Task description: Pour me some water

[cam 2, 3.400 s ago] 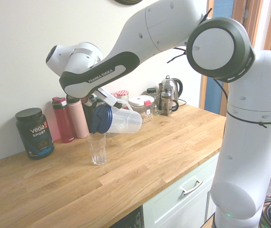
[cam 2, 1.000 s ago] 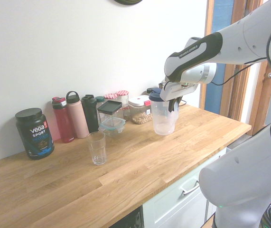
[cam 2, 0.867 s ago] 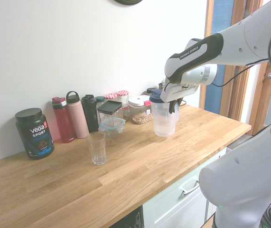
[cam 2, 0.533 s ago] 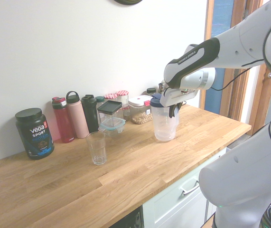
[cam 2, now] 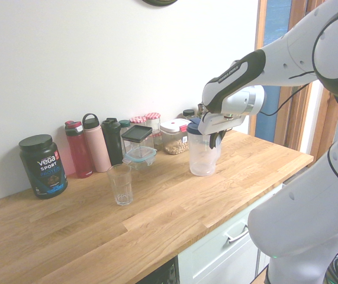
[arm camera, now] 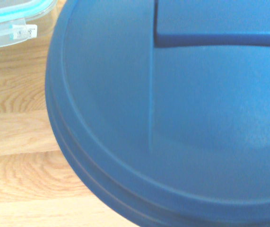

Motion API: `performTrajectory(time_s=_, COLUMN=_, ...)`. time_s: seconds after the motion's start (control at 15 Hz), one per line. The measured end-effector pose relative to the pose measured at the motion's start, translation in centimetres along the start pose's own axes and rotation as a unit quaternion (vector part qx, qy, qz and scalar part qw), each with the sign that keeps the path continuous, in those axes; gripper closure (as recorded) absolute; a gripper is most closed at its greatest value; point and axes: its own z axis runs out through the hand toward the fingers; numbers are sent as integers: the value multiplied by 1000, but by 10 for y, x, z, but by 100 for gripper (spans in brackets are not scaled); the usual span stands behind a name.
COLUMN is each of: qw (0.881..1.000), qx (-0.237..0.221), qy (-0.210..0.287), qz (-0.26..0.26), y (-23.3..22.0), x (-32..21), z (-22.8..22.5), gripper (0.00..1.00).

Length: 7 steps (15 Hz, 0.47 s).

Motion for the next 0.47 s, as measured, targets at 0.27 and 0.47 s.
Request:
performTrajectory(time_s=0.27, qw=999, qx=-25, qy=-14, qz=-21, y=4, x=-3, z=3, gripper=0)
performTrajectory(time_s=0.47, qw=995, qx=-71, qy=-51, qz=-41, y=14, x=-5, z=-5, gripper=0)
